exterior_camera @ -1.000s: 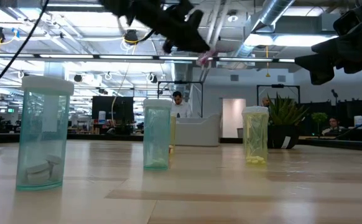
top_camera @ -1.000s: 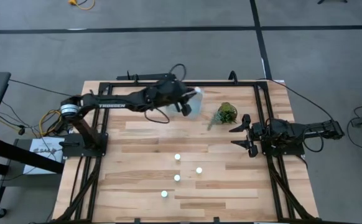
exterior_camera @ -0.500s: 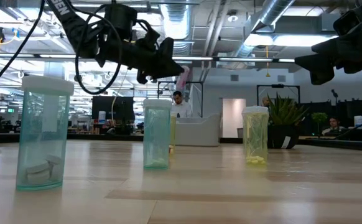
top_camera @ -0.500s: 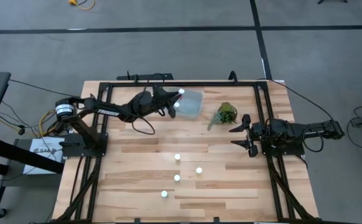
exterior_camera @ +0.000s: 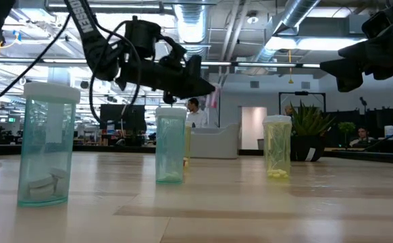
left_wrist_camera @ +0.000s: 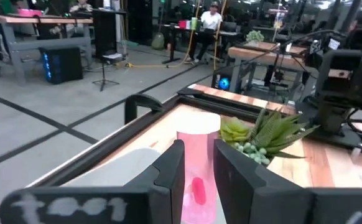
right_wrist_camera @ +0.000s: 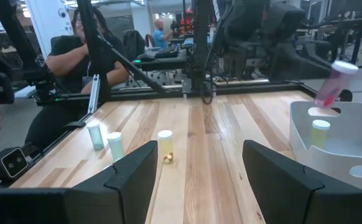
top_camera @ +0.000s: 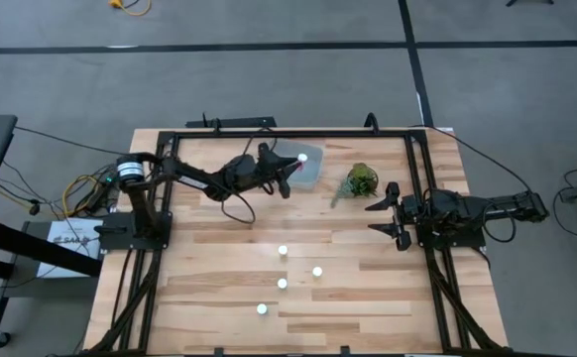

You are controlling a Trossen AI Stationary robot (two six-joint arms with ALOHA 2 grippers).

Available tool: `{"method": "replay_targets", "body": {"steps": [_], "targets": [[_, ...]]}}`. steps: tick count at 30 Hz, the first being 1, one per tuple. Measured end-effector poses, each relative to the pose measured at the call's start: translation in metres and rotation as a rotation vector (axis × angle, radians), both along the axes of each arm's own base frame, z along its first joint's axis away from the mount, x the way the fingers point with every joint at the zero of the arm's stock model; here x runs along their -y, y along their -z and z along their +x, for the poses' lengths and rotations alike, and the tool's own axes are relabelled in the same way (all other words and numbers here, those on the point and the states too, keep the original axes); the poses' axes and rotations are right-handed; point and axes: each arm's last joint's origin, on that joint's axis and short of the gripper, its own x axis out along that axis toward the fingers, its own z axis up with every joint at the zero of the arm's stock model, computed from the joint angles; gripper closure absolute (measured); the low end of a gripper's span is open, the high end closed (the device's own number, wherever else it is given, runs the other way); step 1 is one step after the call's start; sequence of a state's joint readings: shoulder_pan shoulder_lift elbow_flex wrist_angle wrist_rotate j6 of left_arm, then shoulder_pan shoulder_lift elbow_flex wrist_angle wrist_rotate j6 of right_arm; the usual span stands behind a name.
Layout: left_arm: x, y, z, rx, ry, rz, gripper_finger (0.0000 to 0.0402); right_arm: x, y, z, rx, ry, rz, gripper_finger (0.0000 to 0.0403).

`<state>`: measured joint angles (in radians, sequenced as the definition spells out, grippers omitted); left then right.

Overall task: Pick and place pill bottles into a basket
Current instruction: Put the pink pill bottle into the gray bin, then put the top yellow pill bottle into the gray bin

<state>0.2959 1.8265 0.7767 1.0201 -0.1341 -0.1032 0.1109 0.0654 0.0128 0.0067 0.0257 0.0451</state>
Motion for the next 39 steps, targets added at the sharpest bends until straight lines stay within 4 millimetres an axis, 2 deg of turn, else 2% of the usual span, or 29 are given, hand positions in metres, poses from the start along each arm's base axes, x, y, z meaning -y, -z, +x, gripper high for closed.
{"method": "replay_targets", "body": {"steps": [7, 20, 32, 39], "targets": [[0.001, 0.012, 0.018, 0.017, 0.039, 0.002, 0.0338, 0.000, 0.000, 0.000, 0.000, 0.000, 0.000, 0.0172], [0.009, 0.023, 0.022, -0.078, 0.017, -0.022, 0.0338, 0.000, 0.000, 0.000, 0.000, 0.000, 0.000, 0.0172], [0.011, 0.023, 0.022, -0.085, 0.001, 0.010, 0.0338, 0.000, 0.000, 0.000, 0.000, 0.000, 0.000, 0.0172], [0.029, 0.018, 0.026, -0.079, 0.091, 0.029, 0.0338, 0.000, 0.000, 0.000, 0.000, 0.000, 0.000, 0.0172]]}}
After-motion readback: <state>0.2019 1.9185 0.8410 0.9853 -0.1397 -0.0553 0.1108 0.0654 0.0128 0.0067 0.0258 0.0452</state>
